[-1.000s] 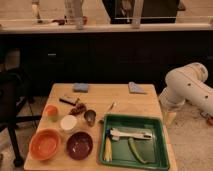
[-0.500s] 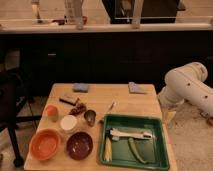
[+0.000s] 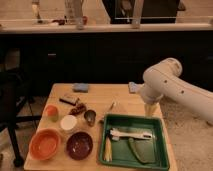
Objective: Place grapes in red bowl
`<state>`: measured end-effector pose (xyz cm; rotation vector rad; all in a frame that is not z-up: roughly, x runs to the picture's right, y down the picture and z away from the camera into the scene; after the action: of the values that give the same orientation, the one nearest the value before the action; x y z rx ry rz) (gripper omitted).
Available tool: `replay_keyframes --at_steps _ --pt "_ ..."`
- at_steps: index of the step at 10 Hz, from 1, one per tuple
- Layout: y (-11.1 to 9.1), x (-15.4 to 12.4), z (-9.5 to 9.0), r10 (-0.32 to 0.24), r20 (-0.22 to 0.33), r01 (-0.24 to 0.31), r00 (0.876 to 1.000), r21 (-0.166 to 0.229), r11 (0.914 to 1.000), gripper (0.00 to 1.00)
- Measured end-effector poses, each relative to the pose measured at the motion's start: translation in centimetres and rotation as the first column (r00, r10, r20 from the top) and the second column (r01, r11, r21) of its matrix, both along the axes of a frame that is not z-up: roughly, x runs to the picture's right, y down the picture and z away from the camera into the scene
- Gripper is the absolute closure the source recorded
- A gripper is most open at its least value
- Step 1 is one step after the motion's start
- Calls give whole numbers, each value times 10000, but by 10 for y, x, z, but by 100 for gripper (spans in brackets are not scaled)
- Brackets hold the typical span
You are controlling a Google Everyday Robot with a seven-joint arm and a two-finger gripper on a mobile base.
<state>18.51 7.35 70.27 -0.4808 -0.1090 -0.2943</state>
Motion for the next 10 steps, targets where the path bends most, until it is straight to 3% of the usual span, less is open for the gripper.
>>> replay_keyframes --at_steps 3,6,10 --pt "-6 -31 11 -890 785 878 9929 182 9960 20" --pt "-12 -60 21 -1410 1384 1386 9803 273 9900 20" --pt "-16 -120 41 -2309 2134 2325 9493 178 9724 20"
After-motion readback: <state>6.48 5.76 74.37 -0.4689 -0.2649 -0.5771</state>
